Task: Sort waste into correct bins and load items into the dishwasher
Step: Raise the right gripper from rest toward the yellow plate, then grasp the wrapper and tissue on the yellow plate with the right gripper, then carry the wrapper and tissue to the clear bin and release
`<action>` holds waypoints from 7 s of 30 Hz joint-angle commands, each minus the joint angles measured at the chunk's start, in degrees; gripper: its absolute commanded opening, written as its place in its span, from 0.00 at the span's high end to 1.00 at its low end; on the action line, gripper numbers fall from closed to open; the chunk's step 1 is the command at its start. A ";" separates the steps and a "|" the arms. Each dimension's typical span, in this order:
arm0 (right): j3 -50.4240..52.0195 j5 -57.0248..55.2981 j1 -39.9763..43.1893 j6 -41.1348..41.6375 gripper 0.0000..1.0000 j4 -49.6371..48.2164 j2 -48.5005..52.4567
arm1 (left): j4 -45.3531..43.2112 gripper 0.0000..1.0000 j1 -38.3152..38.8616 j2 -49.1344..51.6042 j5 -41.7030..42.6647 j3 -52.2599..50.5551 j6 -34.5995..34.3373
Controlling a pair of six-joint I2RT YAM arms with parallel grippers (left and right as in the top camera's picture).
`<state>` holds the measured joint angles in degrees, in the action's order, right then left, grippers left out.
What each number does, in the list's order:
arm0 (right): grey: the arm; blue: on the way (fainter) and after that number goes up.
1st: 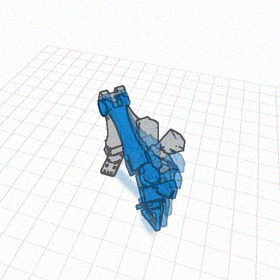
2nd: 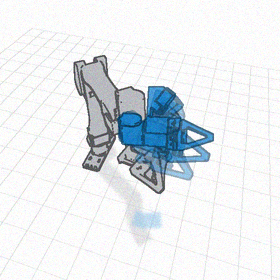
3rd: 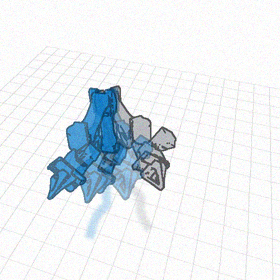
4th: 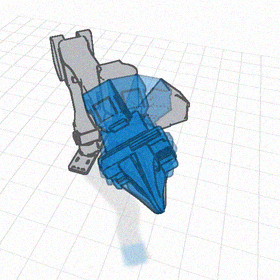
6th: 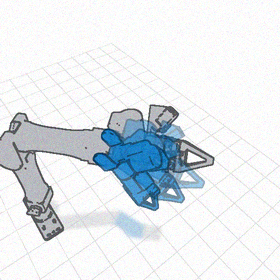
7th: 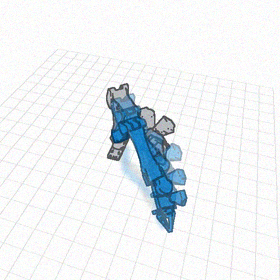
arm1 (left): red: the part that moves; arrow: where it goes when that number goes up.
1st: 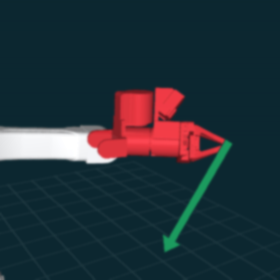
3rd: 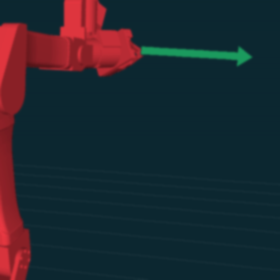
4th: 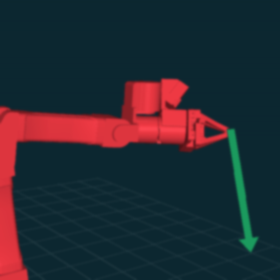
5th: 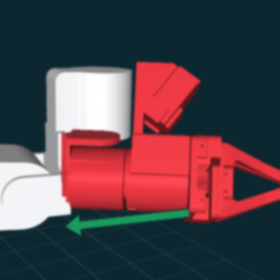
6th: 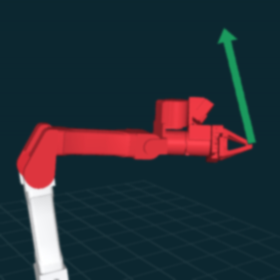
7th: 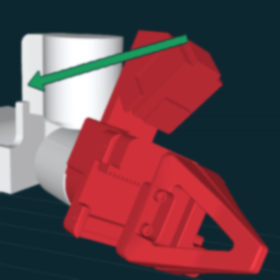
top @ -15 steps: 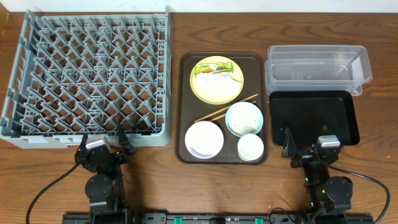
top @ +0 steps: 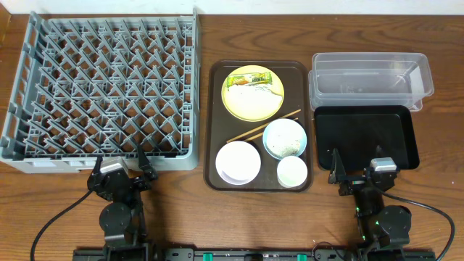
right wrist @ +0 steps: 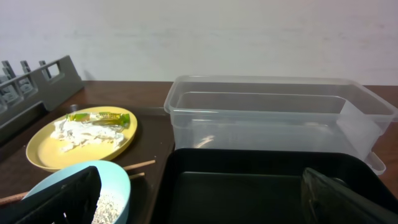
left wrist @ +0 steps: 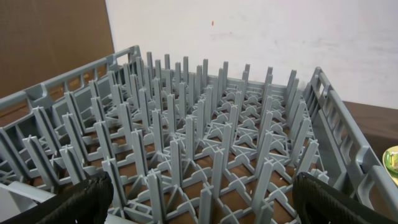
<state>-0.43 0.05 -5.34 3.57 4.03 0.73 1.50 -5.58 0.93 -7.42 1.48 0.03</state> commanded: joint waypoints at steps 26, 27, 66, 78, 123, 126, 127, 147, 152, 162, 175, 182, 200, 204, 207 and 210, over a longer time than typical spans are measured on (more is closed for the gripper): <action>0.11 0.24 -0.31 -0.66 0.01 0.24 0.02 | 2.10 0.08 -0.13 0.11 -0.07 -1.25 0.35; 0.11 0.24 -0.31 -0.66 0.01 0.24 0.02 | 2.10 0.08 -0.13 0.11 -0.07 -1.25 0.35; 0.11 0.22 -0.31 -0.66 0.01 0.24 0.02 | 2.10 0.07 -0.13 0.11 -0.07 -1.25 0.35; 0.11 -1.53 -0.31 -1.09 0.01 0.00 0.02 | 2.10 0.08 -0.13 0.11 -0.09 -1.25 0.35; -78.93 34.40 -0.37 -4.96 0.01 16.81 76.67 | 2.10 0.08 -0.13 0.11 -0.07 -1.25 0.33; -92.02 36.46 -1.05 -5.01 0.01 28.22 86.66 | 2.10 0.08 -0.13 0.11 -0.07 -1.25 0.35; -96.56 36.44 -1.53 -5.55 0.01 32.35 90.14 | 2.10 0.07 -0.13 0.11 -0.07 -1.25 0.35; -122.99 23.58 -15.37 -15.47 0.01 57.13 124.32 | 2.10 0.08 -0.13 0.11 -0.07 -1.25 0.35; -122.97 14.73 -17.88 -18.12 0.07 55.45 130.53 | 2.10 0.07 -0.13 0.11 -0.07 -1.25 0.35; -122.97 5.27 -20.87 -27.93 0.06 51.19 138.92 | 2.10 0.08 -0.13 0.11 -0.07 -1.25 0.35; -122.79 4.66 -20.83 -26.58 0.61 53.00 145.65 | 2.10 0.07 -0.13 0.11 -0.07 -1.25 0.35; -122.95 4.44 -20.81 -23.71 0.99 54.12 144.28 | 2.10 0.08 -0.13 0.11 -0.07 -1.25 0.35; -123.60 -5.01 -6.21 10.47 0.99 55.52 114.57 | 2.10 0.08 -0.13 0.11 -0.07 -1.25 0.35; -123.43 -5.42 1.64 24.48 0.98 58.38 114.57 | 2.10 0.08 -0.13 0.11 -0.07 -1.25 0.35; -123.19 -5.40 6.56 37.29 0.99 61.05 115.47 | 2.10 0.08 -0.13 0.11 -0.07 -1.25 0.35; -123.16 -5.46 10.01 52.26 0.99 65.48 116.52 | 2.10 0.08 -0.13 0.11 -0.07 -1.25 0.35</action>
<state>-124.20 -4.58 2.00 34.15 66.98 115.46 1.56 -5.58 1.02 -7.40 1.52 0.03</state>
